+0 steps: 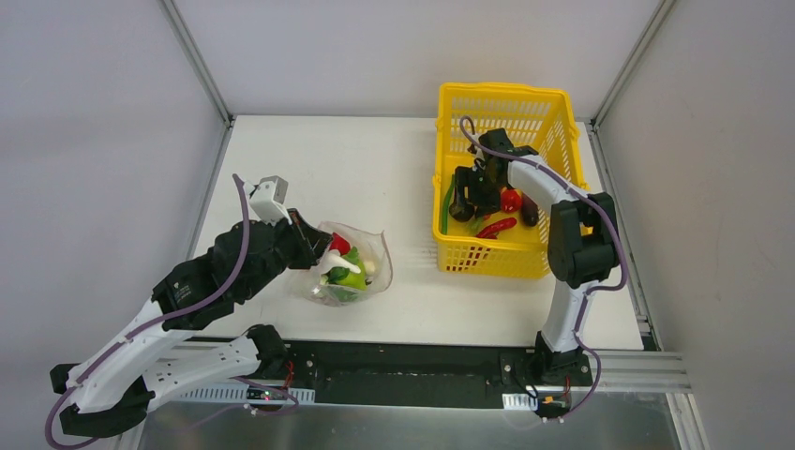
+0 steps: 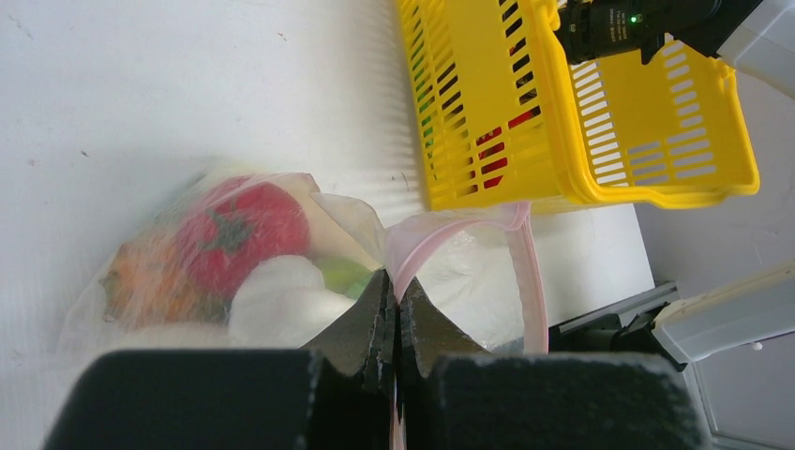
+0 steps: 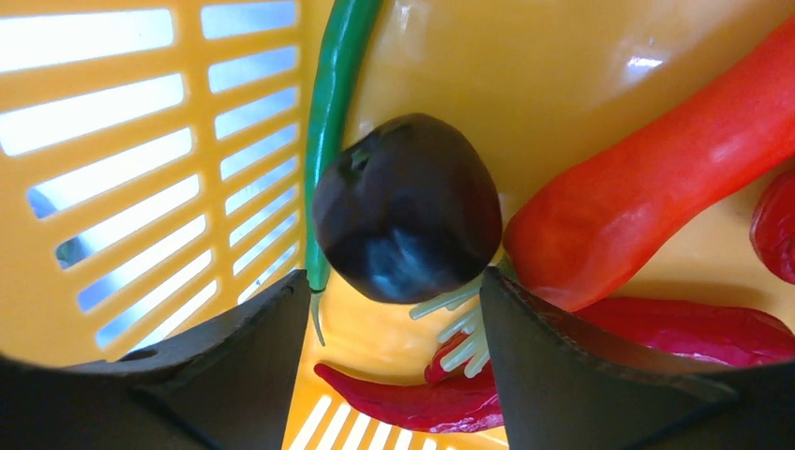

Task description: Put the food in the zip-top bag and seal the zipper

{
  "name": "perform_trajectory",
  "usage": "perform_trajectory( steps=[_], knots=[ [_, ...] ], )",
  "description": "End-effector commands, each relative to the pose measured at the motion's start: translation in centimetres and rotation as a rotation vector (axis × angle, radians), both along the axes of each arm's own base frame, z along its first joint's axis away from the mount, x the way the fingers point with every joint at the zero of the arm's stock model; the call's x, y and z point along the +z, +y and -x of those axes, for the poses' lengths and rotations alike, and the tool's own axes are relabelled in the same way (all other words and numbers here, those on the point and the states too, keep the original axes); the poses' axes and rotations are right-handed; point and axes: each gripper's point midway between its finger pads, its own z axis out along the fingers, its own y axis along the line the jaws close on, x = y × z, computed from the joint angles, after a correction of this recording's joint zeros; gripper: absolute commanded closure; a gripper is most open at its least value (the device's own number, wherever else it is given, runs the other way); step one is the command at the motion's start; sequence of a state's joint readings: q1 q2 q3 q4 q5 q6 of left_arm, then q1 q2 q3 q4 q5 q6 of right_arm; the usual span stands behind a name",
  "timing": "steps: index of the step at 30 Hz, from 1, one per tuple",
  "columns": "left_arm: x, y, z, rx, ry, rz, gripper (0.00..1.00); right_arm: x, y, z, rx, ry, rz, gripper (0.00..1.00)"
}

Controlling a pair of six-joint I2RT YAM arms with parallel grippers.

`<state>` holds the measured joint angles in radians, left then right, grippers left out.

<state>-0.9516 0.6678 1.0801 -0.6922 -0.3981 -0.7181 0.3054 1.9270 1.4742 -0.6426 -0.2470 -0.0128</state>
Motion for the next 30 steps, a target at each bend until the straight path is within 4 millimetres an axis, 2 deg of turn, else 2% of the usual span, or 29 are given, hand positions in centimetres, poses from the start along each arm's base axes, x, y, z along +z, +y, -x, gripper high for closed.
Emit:
perform_trajectory(
  steps=[1, 4, 8, 12, 15, 21, 24, 25, 27, 30],
  knots=[
    [0.9, -0.7, -0.5, 0.004, -0.019, 0.046, 1.0, 0.5, 0.2, 1.0, 0.03, 0.021, -0.012, 0.35],
    [0.9, -0.7, -0.4, 0.003, -0.018, 0.048, 1.0, 0.0, -0.1, 0.4, 0.01, 0.006, 0.011, 0.37],
    [0.9, -0.6, -0.4, 0.004, -0.02, 0.05, 1.0, 1.1, 0.0, -0.4, -0.01, -0.046, 0.002, 0.48],
    [0.8, -0.4, -0.3, 0.008, -0.019, 0.049, 1.0, 2.1, -0.1, -0.4, -0.015, -0.076, -0.006, 0.54],
    [0.8, -0.3, -0.3, 0.011, -0.02, 0.052, 1.0, 3.7, -0.1, -0.5, -0.049, -0.124, -0.028, 0.62],
    [1.0, -0.6, -0.3, -0.002, -0.019, 0.049, 1.0, 7.9, -0.4, -1.3, -0.13, -0.281, -0.078, 0.65],
    [0.9, -0.7, -0.3, -0.004, -0.018, 0.046, 1.0, 8.4, -0.6, -1.1, -0.16, -0.31, -0.091, 0.65],
    [0.9, -0.6, -0.3, -0.004, -0.018, 0.044, 1.0, 8.4, -0.5, -1.0, -0.159, -0.313, -0.098, 0.64],
    [0.9, -0.6, -0.3, -0.003, -0.02, 0.043, 1.0, 7.7, -0.2, -0.8, -0.141, -0.29, -0.106, 0.48],
    [1.0, -0.6, -0.3, -0.004, -0.022, 0.042, 1.0, 6.4, 0.6, -0.6, -0.069, -0.221, -0.11, 0.33]
  ],
)
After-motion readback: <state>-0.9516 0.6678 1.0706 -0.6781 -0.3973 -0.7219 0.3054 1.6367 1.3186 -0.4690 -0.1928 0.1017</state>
